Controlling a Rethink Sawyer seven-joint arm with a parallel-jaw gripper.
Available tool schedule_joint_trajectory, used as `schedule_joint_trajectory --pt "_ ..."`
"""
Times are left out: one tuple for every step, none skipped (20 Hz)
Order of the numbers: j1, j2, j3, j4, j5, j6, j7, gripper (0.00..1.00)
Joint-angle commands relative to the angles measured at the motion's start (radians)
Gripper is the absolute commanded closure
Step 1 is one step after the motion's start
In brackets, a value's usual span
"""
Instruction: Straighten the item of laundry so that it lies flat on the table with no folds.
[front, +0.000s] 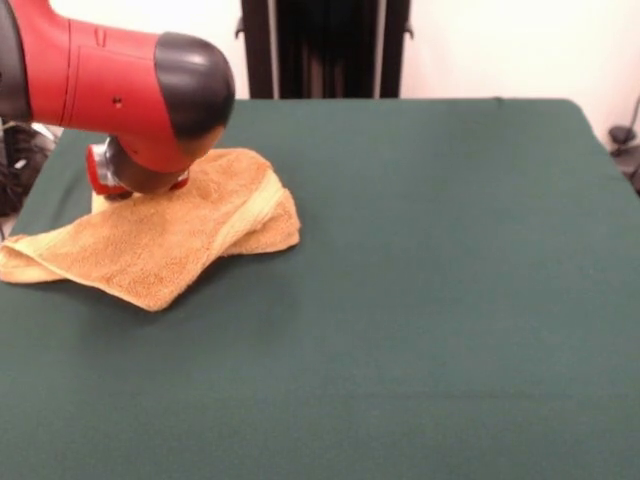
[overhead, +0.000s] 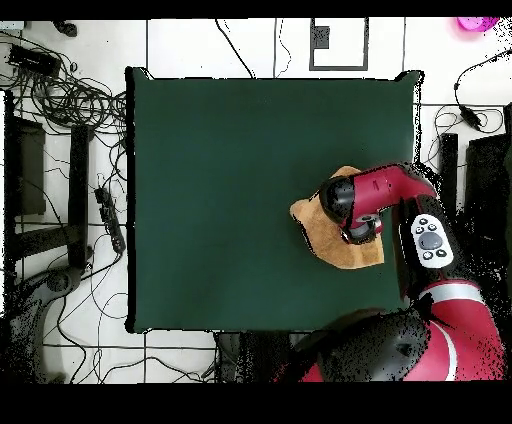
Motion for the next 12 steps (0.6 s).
schedule_joint_trajectory --pt "-0.010 0.138 -0.067 -0.105 -0.188 -0.186 -0.072 1.00" --pt "-0.011 0.135 -0.071 -0.103 -0.187 -0.187 -0.074 1.00" --pt "-0.011 0.133 -0.074 -0.101 -0.186 -0.188 -0.076 1.00" --pt "-0.012 0.132 -0.077 -0.099 -0.186 -0.190 -0.077 1.00" --pt "-0.013 0.130 -0.079 -0.097 -0.187 -0.191 -0.078 1.00" --pt "-0.013 0.130 -0.081 -0.097 -0.188 -0.190 -0.079 1.00" --pt "-0.013 0.129 -0.082 -0.096 -0.189 -0.190 -0.079 1.00" --pt "-0.013 0.134 -0.082 -0.100 -0.191 -0.189 -0.080 1.00" --pt "-0.011 0.137 -0.085 -0.103 -0.194 -0.184 -0.081 1.00" --pt "-0.009 0.139 -0.088 -0.107 -0.198 -0.180 -0.081 1.00" --pt "-0.005 0.140 -0.094 -0.109 -0.201 -0.170 -0.081 1.00" --pt "-0.001 0.141 -0.099 -0.111 -0.204 -0.161 -0.082 1.00"
